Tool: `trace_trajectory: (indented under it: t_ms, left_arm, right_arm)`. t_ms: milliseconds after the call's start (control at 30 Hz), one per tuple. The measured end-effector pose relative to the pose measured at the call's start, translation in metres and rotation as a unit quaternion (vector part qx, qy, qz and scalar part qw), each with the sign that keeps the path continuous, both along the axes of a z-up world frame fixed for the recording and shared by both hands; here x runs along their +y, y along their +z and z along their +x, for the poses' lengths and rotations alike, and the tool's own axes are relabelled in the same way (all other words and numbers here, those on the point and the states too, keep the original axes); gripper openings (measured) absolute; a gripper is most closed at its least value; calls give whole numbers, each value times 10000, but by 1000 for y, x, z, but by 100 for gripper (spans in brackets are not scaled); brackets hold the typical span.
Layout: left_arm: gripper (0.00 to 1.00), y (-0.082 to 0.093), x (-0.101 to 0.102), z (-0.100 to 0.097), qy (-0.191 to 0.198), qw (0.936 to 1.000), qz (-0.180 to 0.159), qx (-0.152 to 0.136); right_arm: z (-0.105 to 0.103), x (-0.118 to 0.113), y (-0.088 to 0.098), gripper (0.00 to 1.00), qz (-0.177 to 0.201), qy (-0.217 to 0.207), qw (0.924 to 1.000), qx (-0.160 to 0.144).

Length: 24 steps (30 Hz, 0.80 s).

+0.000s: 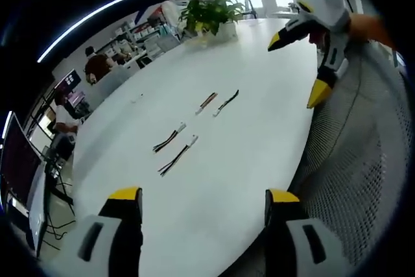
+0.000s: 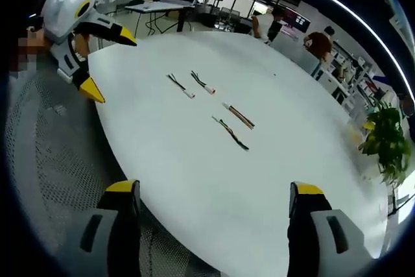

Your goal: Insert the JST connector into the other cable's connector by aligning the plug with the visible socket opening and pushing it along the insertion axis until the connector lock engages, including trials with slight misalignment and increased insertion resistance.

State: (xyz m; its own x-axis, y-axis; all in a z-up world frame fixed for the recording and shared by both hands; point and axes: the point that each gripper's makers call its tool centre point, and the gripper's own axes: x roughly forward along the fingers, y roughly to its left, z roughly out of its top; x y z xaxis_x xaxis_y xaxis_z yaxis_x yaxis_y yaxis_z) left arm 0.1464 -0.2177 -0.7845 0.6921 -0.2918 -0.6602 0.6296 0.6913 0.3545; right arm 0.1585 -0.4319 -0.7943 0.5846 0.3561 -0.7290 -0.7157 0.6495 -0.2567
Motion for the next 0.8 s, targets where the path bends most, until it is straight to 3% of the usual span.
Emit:
trace_trajectory:
  t_ms: [300,400,533,667,800]
  left_arm:
    - [75,-2,2,0,16,10000,54,20]
    - [75,1,2,2,87,9999,-67,-8]
    - [74,2,1,2,105,9998,-155,-1]
    - [74,3,-1,2,76,9998,-199,-28]
    - [78,3,6,4,247,9995,-201,-7]
  right_arm:
    - [0,0,-1,94,21,-10,10000,34]
    - [0,0,0,94,22,-8,10000,20]
    - [2,7,10,94,459,-20,9989,-64]
    - [4,12,15,90,562,103,9981,-235]
    - [2,13,12,90,580,90,9982,-125]
